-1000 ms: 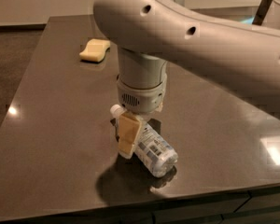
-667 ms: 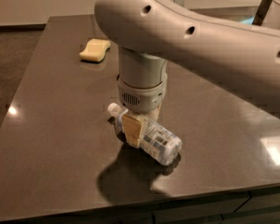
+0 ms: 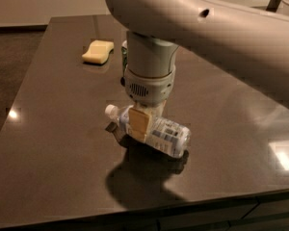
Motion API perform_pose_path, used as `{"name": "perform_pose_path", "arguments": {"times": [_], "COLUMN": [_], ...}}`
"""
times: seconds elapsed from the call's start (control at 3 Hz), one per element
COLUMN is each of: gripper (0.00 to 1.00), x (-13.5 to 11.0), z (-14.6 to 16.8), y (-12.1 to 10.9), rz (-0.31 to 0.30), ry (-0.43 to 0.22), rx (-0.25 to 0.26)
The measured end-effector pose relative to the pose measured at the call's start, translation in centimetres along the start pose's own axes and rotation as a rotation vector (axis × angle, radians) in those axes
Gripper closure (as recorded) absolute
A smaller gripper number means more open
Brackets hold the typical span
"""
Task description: Pick blue plastic bottle
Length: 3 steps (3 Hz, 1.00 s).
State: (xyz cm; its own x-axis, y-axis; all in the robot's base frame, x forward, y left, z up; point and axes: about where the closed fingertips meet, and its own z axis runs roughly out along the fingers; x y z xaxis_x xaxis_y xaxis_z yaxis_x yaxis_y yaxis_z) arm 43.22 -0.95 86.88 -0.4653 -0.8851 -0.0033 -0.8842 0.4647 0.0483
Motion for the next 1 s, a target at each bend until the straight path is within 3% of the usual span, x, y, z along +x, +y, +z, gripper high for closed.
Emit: {"name": "perform_pose_path", "arguments": {"times": [0.33,1.0], "gripper": [1.00,1.00], "x": [0.1,-0.3], "z": [-2.1,-7.9], "y": [-1.7,-3.7], "rz": [-0.052,-0.159], "ry": [-0.059,-0.189], "rx": [-0.037,-0.048]}}
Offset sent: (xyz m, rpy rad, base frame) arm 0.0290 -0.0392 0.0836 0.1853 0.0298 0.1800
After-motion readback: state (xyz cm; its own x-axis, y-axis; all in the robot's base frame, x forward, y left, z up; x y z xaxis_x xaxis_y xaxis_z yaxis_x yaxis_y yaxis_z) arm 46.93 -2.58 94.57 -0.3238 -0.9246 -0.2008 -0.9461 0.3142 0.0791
